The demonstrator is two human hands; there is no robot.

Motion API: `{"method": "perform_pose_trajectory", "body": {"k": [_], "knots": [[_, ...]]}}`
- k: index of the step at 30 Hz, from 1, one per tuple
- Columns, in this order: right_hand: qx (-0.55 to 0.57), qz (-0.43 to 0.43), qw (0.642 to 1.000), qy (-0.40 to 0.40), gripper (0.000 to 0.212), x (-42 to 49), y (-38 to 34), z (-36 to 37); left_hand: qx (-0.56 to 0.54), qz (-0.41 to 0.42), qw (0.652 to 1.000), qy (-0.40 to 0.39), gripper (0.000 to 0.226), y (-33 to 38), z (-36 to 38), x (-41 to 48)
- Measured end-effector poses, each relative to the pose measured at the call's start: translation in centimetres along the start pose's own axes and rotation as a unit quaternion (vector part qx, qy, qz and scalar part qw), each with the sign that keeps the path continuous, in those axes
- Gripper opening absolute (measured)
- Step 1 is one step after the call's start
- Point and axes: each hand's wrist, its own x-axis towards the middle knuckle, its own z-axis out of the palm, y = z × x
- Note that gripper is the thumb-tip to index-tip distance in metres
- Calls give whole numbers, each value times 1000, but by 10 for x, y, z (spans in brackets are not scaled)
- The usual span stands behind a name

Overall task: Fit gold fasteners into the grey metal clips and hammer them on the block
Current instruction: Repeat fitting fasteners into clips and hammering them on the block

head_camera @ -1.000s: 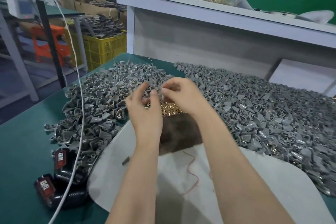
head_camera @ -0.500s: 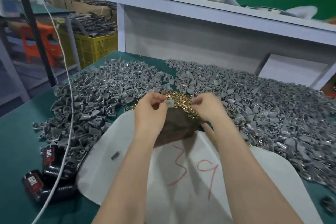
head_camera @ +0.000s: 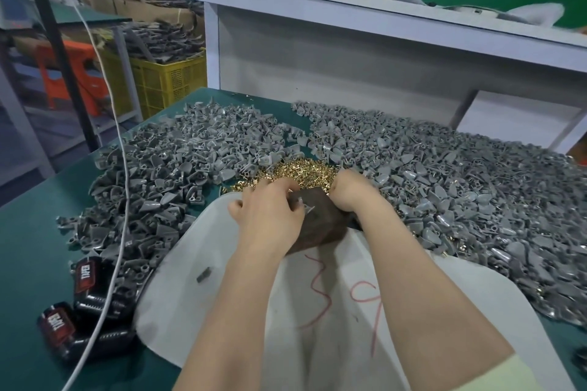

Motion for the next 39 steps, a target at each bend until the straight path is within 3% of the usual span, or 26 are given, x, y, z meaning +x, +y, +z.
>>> {"method": "perform_pose_trajectory", "body": {"k": [7, 10, 12, 15, 18, 23, 35, 39], "knots": [[18, -72, 997, 0, 18, -6, 6, -3, 6, -8, 1000, 8, 10, 3, 0, -2], [104, -73, 990, 64, 9, -6, 9, 0, 6, -7, 1000, 11, 12, 3, 1, -3], [231, -56, 962, 134, 4, -10, 11, -3, 7, -5, 1000, 9, 11, 3, 2, -2], [413, -60, 897, 147, 12, -27, 11, -13, 15, -5, 1000, 7, 7, 2, 3, -2], [463, -104, 871, 125, 18, -50, 11, -18, 21, -3, 1000, 8, 6, 3, 3, -2], [530, -126, 834, 84, 9, -76, 10, -11, 26, 1, 1000, 11, 9, 4, 3, -2], [411, -136, 883, 181, 6, -76, 10, 1, 22, 6, 1000, 14, 11, 5, 7, -1], [386, -148, 896, 161, 22, -75, 4, 5, 23, 8, 1000, 18, 11, 6, 7, -2]]}}
